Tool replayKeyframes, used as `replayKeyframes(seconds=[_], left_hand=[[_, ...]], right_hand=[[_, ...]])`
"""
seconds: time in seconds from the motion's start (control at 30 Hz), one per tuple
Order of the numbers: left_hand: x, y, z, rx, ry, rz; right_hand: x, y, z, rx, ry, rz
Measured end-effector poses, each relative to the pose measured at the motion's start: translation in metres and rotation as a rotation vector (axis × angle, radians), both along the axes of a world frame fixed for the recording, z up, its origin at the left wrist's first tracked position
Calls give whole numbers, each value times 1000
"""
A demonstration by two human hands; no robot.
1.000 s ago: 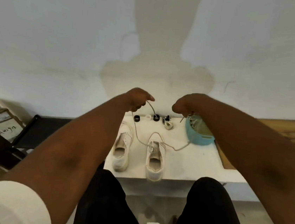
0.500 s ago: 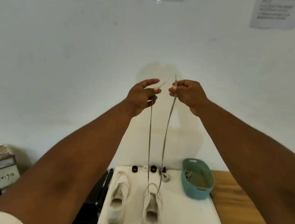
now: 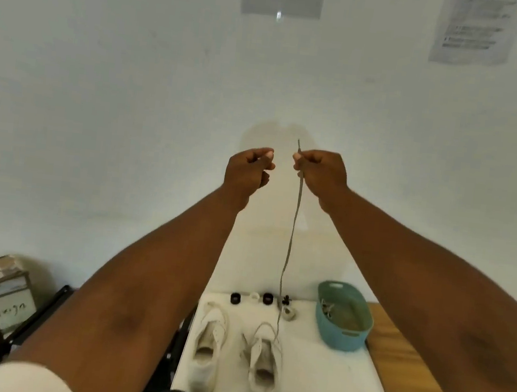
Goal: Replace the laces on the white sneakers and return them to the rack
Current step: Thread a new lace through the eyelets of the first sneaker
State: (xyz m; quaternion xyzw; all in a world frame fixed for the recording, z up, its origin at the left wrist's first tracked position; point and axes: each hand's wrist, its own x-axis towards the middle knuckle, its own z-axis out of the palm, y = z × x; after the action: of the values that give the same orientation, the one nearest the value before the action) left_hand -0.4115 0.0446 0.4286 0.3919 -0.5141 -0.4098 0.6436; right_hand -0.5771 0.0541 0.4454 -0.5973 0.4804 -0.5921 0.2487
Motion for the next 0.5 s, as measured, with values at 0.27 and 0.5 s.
replayKeyframes(seconds=[0.27,0.5], left_hand=[[18,1,-120,273,-439,-30],[42,5,-304,572,-1108,-167]], right_hand=[[0,-13,-122,219,364,55],[-5,-14,-274,494,597,145]])
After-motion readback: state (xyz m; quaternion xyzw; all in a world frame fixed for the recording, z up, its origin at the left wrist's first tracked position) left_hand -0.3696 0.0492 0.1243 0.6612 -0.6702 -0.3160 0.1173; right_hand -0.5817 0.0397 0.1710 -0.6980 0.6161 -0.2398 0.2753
